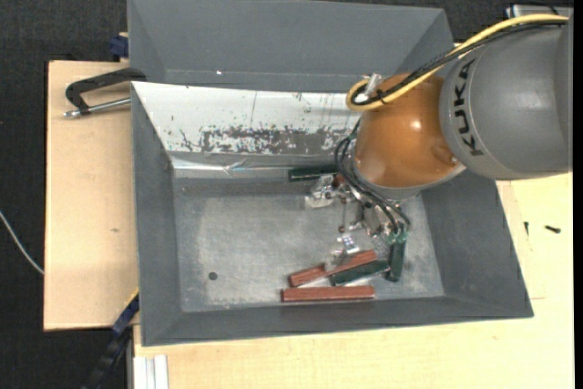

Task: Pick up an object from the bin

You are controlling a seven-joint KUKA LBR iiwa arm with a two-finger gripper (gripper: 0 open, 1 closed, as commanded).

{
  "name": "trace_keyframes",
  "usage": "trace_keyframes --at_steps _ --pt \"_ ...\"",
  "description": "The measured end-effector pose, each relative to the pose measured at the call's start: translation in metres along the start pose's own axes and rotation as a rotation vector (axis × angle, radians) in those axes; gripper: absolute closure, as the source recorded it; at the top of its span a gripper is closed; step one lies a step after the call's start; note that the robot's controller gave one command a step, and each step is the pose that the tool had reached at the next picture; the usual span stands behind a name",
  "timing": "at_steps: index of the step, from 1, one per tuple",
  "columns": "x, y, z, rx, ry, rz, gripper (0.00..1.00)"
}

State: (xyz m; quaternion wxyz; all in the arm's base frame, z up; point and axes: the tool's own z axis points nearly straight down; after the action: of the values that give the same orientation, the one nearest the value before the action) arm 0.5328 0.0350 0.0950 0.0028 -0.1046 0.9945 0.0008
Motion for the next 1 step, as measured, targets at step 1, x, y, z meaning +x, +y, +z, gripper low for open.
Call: trace_keyframes --at_steps 1 --pt "0.0367 -0.0223 0.0089 -0.002 0.016 -0.309 1.00"
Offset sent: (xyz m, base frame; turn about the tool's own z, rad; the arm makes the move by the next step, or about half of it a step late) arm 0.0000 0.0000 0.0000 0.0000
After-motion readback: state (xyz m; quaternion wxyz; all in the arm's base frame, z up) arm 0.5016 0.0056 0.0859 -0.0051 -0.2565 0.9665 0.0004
